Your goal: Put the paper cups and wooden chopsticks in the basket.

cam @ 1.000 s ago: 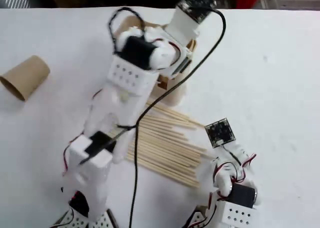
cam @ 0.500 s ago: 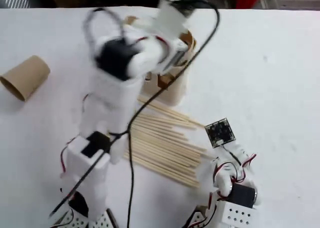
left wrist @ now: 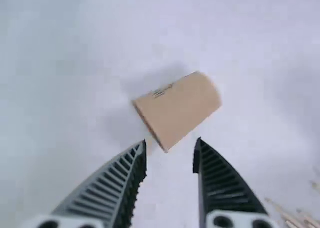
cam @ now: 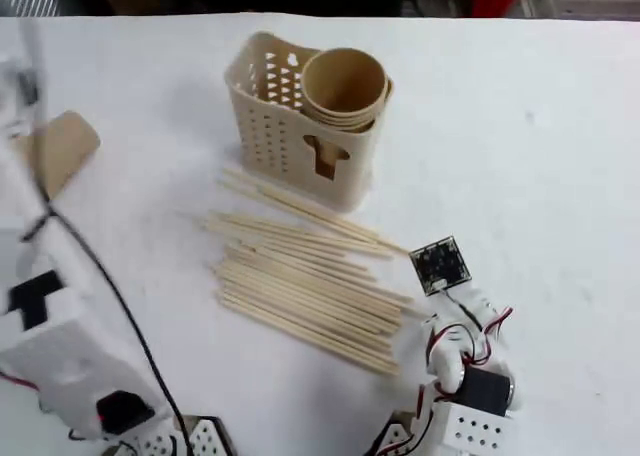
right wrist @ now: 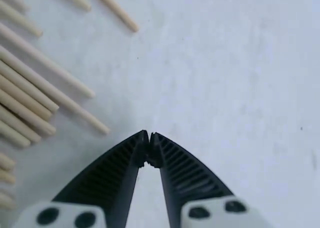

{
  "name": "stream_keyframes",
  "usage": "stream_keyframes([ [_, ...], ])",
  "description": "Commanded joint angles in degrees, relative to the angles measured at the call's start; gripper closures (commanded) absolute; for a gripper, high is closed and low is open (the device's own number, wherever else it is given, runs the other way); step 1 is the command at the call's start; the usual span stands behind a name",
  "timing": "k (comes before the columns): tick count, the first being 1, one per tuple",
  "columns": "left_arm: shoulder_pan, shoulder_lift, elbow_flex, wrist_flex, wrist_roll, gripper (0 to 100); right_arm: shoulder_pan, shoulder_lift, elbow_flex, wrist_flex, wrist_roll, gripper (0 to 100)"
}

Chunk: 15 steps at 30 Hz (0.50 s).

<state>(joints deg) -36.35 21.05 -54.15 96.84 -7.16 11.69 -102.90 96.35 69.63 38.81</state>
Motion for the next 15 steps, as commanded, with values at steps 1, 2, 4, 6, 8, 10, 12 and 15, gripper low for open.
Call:
stream_keyframes([
  [1, -4.62, -2.24, 18.29, -11.25, -2.55, 78, -0.48, -0.40, 0.44, -1.01, 0.53, 98.1],
  [2, -4.53, -2.24, 21.36, -13.19, -3.08, 78, -0.48, -0.40, 0.44, -1.01, 0.53, 98.1],
  [4, -3.91, -2.24, 26.37, -16.88, -3.52, 78, -0.48, -0.40, 0.44, -1.01, 0.53, 98.1],
  [6, -3.65, -2.24, 30.15, -20.66, -3.25, 78, -0.48, -0.40, 0.44, -1.01, 0.53, 98.1],
  [8, -3.65, -2.24, 33.32, -24.26, -3.08, 78, -0.40, -0.40, 0.44, -1.01, 0.53, 98.1],
  [10, -3.82, -2.24, 36.57, -27.60, -3.08, 78, -0.40, -0.40, 0.44, -1.01, 0.53, 98.1],
  [12, -3.91, -2.24, 39.47, -30.33, -3.08, 78, -0.40, -0.40, 0.44, -1.01, 0.53, 98.1],
  [15, -4.53, -2.24, 42.81, -34.02, -3.08, 78, -0.40, -0.40, 0.44, -1.01, 0.53, 98.1],
])
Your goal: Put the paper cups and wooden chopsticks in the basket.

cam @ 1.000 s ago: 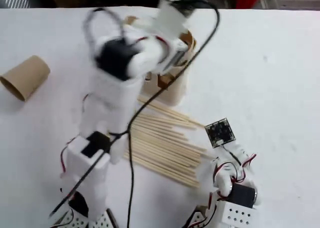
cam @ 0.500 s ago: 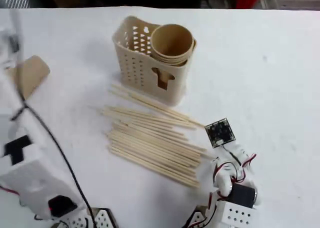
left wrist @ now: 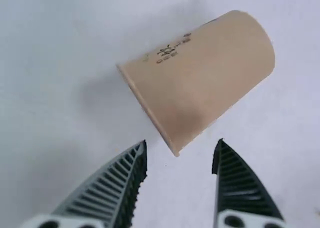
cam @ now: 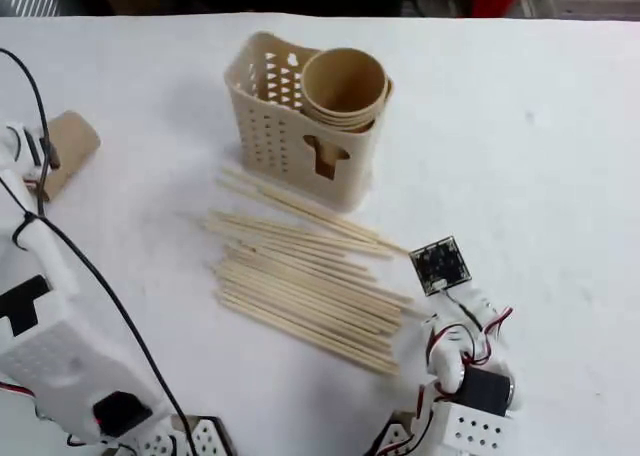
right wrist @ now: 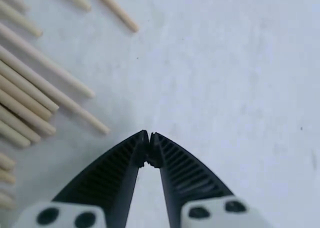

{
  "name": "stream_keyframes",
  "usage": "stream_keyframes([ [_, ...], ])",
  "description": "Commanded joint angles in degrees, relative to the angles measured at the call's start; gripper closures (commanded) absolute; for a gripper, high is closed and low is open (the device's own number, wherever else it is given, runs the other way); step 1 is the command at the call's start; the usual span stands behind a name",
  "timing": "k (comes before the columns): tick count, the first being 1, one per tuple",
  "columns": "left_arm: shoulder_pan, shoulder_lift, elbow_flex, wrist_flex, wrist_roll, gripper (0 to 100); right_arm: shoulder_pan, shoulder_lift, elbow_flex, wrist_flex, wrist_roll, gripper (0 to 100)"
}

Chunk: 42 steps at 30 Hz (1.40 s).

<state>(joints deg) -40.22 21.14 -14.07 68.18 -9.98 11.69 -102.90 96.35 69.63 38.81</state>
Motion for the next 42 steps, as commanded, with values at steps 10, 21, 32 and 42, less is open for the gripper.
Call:
stream_keyframes([
  [10, -0.75, -2.24, 14.33, -24.18, -0.53, 78, -0.40, -0.40, 0.44, -1.01, 0.53, 98.1],
  [21, 6.02, -2.24, 17.93, -28.84, -0.26, 78, -0.48, -0.40, 0.44, -1.01, 0.53, 98.1],
  [32, 10.07, -0.75, 17.85, -33.85, -0.18, 78, -0.48, -0.40, 0.44, -1.01, 0.53, 98.1],
  [42, 9.71, 15.43, 11.87, -45.63, -0.18, 83, -0.48, -0.40, 0.44, -1.01, 0.53, 98.1],
])
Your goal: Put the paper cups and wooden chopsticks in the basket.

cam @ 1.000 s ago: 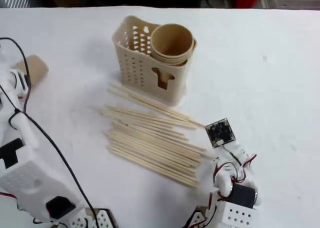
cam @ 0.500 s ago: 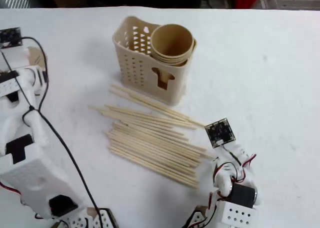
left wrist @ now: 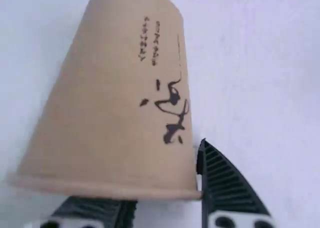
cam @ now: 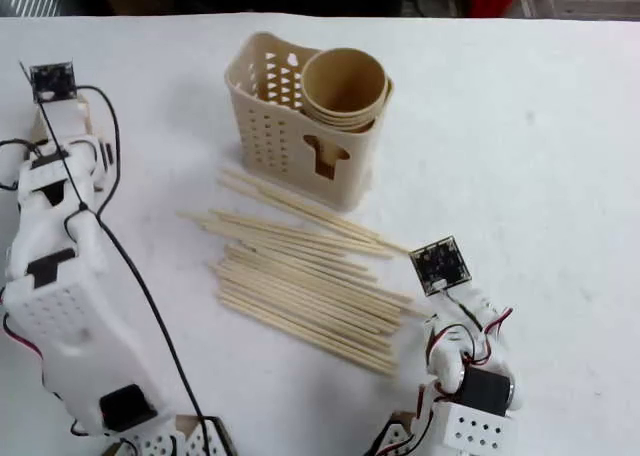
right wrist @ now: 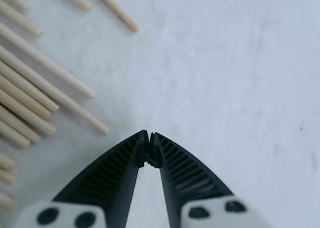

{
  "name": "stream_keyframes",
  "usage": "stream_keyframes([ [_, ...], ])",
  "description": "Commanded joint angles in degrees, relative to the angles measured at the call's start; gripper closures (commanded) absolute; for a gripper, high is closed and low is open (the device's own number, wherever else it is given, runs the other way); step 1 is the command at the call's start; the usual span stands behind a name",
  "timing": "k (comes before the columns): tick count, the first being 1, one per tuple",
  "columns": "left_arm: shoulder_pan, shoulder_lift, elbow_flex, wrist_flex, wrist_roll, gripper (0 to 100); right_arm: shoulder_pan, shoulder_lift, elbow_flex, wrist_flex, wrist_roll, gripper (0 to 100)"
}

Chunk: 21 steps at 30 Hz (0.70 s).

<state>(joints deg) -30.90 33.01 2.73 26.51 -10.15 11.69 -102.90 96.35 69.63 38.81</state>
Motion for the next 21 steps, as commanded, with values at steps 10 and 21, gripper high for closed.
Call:
stream_keyframes([
  [10, 0.40, 9.54, -11.87, -4.92, 0.00, 98, -0.48, -0.40, 0.44, -1.01, 0.53, 98.1],
  [21, 0.92, -0.66, -23.12, 27.60, 3.08, 98, -0.48, -0.40, 0.44, -1.01, 0.53, 98.1],
])
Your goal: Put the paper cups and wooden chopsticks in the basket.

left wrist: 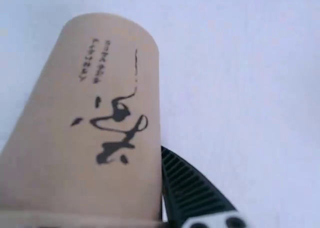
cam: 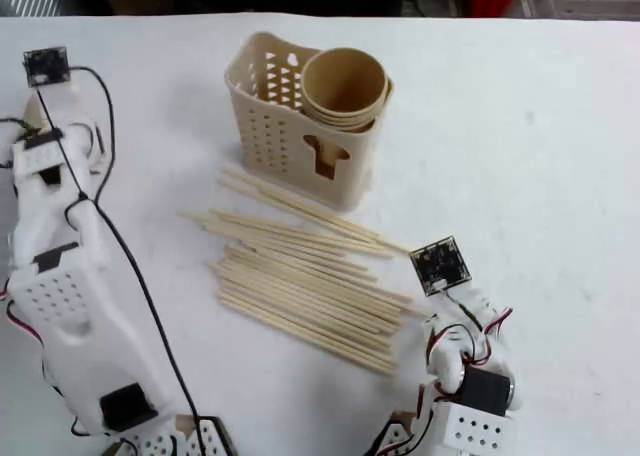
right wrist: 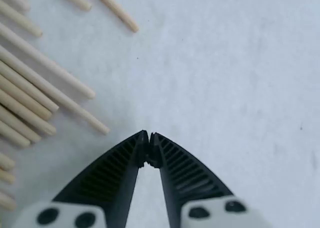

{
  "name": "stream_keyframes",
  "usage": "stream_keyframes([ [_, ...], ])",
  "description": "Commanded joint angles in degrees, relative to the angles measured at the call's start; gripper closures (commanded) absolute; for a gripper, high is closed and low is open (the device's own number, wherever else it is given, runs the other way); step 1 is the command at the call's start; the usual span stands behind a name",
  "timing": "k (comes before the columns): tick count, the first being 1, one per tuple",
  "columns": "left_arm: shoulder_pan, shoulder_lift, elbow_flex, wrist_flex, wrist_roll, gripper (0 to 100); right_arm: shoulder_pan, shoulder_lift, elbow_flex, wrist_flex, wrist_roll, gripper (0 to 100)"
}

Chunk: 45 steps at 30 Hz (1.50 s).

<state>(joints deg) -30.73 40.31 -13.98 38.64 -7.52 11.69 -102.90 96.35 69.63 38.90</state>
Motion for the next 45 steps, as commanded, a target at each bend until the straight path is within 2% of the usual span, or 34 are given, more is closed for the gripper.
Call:
stream_keyframes([
  [1, 1.36, -9.71, -8.18, 20.13, -0.26, 98, -0.48, -0.40, 0.44, -1.01, 0.44, 98.1],
  [7, 7.52, -22.90, -21.27, 47.21, -4.84, 98, -0.48, -0.40, 0.44, -1.01, 0.44, 98.1],
  [11, 17.19, -32.57, -32.44, 60.92, -6.95, 98, -0.48, -0.40, 0.44, -1.01, 0.44, 98.1],
  [13, 23.78, -37.14, -37.10, 63.91, -7.03, 98, -0.48, -0.40, 0.44, -1.01, 0.44, 98.1],
  [20, 48.92, -47.96, -40.00, 63.12, -7.21, 98, -0.48, -0.40, 0.44, -1.01, 0.44, 98.1],
  [23, 55.43, -47.78, -39.38, 60.92, -7.30, 98, -0.48, -0.40, 0.44, -1.01, 0.44, 98.1],
  [29, 58.24, -41.19, -34.37, 57.41, -7.21, 97, -0.48, -0.40, 0.44, -1.01, 0.44, 98.1],
  [35, 57.89, -33.71, -34.46, 57.05, -7.21, 88, -0.48, -0.40, 0.44, -1.01, 0.44, 98.1],
  [40, 57.71, -32.04, -34.46, 55.47, -7.21, 88, -0.48, -0.40, 0.44, -1.01, 0.44, 98.1],
  [45, 57.63, -32.13, -34.46, 50.29, -7.21, 88, -0.48, -0.40, 0.44, -1.01, 0.44, 98.1],
])
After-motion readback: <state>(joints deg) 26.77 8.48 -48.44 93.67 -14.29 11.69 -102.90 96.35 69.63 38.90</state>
